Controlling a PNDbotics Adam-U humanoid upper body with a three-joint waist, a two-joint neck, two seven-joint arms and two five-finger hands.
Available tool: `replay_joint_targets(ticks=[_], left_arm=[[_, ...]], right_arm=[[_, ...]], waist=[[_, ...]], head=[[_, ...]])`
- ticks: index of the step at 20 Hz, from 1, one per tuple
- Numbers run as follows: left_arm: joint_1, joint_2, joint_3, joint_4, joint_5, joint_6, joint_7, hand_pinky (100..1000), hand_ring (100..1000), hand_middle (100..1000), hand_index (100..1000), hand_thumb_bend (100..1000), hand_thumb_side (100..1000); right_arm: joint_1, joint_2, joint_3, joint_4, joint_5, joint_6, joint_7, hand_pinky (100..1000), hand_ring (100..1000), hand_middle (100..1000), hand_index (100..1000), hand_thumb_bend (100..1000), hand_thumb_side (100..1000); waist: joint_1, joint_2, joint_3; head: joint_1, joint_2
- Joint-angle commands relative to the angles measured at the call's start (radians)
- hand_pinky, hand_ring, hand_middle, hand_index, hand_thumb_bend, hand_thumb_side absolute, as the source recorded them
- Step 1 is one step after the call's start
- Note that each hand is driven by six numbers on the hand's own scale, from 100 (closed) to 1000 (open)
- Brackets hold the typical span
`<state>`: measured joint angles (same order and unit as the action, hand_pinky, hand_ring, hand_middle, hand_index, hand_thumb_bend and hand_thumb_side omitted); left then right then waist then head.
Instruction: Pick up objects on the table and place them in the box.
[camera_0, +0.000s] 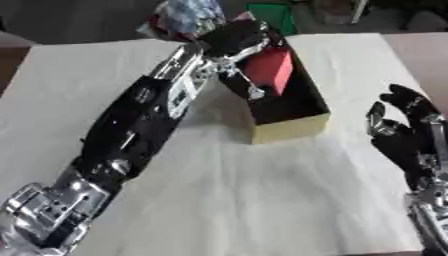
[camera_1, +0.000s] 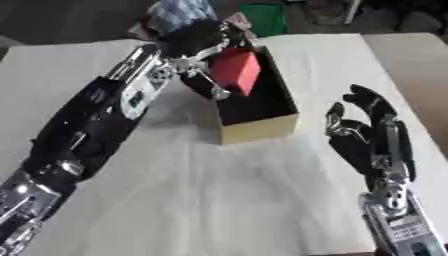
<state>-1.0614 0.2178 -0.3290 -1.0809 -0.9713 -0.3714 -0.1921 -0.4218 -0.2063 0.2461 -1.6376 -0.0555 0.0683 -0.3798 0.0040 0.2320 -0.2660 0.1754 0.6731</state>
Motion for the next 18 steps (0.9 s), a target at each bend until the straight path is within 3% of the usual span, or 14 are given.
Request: replay_joint_targets(ticks=[1,6,11,14,15,16,18], left_arm=[[-0.01,-0.008,-0.015,-0.02,0.006,-0.022,-0.016,748,659,568,777,243,148],[0.007,-0.011,-0.033,0.016,-0.03,-0.041,-0.087,793,774,726,856,324,172],[0.01,-0.013,-0.023,0.061,-0.096,-0.059,-0.174,820,812,794,880,391,188],[0.007,-0.005,-0.004,0.038,-0.095,-0.049,-0.231,830,820,814,890,503,183],[0.006,-0.002,0.001,0.025,-0.087,-0.043,-0.248,830,820,814,890,503,183],[0.005,0.001,0.007,0.011,-0.075,-0.035,-0.26,842,828,832,903,588,174],[0.004,0.009,0.016,-0.016,-0.047,-0.016,-0.267,848,834,844,912,642,170]], right_arm=[[-0.014,-0.003,0.0,-0.01,-0.005,-0.003,0.005,649,924,705,820,100,100],[-0.015,-0.002,-0.001,-0.009,-0.005,-0.004,0.004,649,925,705,820,100,100],[-0.012,-0.003,-0.003,-0.01,-0.006,-0.005,0.003,649,925,705,820,100,100],[-0.01,-0.004,-0.004,-0.01,-0.007,-0.006,0.002,649,925,705,820,100,100],[-0.01,-0.004,-0.004,-0.01,-0.007,-0.005,0.002,649,925,705,820,100,100],[-0.009,-0.005,-0.005,-0.01,-0.007,-0.005,0.002,649,925,705,820,100,100],[-0.008,-0.005,-0.005,-0.009,-0.008,-0.005,0.001,649,925,706,820,100,100]], waist=[[-0.005,-0.015,-0.003],[-0.004,-0.014,-0.003],[-0.006,-0.014,0.001],[-0.006,-0.013,0.004],[-0.006,-0.013,0.005],[-0.007,-0.013,0.006],[-0.008,-0.013,0.007]], head=[[0.001,-0.015],[-0.006,-0.017],[-0.011,-0.017],[-0.015,-0.016],[-0.016,-0.016],[-0.016,-0.016],[-0.017,-0.015]])
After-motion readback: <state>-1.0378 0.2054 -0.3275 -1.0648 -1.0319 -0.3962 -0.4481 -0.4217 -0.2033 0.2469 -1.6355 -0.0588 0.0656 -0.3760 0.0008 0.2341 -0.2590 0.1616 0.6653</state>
